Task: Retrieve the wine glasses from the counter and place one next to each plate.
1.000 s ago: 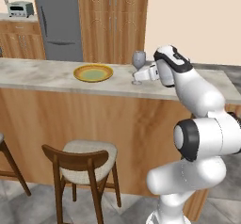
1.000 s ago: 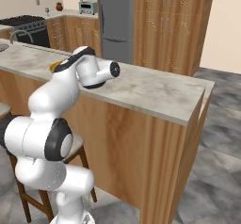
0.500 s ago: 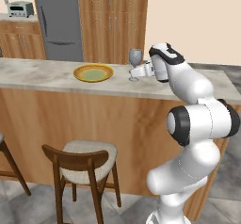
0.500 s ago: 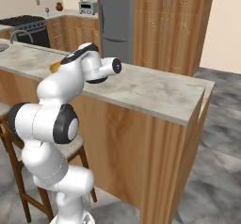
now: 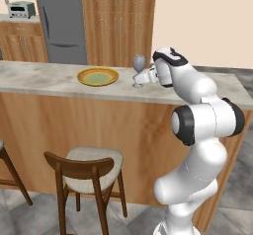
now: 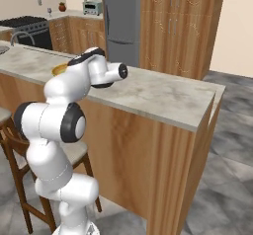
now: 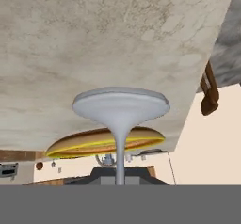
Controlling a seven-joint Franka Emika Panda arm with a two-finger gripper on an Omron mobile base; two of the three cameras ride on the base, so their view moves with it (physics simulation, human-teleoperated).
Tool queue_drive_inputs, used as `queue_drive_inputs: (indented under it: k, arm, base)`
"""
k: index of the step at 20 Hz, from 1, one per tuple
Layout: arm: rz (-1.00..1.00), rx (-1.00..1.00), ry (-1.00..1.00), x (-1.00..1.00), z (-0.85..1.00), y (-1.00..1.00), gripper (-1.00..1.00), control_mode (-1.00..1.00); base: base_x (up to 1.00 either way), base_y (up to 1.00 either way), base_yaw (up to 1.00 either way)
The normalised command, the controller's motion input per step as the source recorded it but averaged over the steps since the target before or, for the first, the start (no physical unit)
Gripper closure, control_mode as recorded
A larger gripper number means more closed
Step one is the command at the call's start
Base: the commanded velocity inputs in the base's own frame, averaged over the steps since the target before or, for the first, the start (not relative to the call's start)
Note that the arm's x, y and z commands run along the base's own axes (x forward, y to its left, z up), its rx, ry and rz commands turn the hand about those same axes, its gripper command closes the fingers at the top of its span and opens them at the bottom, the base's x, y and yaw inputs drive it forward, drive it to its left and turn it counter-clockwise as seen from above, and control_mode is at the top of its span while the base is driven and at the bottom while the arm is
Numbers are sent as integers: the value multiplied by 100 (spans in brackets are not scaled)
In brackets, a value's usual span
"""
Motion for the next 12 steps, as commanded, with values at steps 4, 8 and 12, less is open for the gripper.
queue_drive_inputs:
  k: [4,8,12]
  arm:
    - [0,-4,-10,10,-31,13,100,-100]
    - [1,-5,-16,7,-27,10,100,-100]
    - [0,-4,-14,15,-26,4,100,-100]
  base:
    - [0,0,0]
    - [0,0,0]
    - [0,0,0]
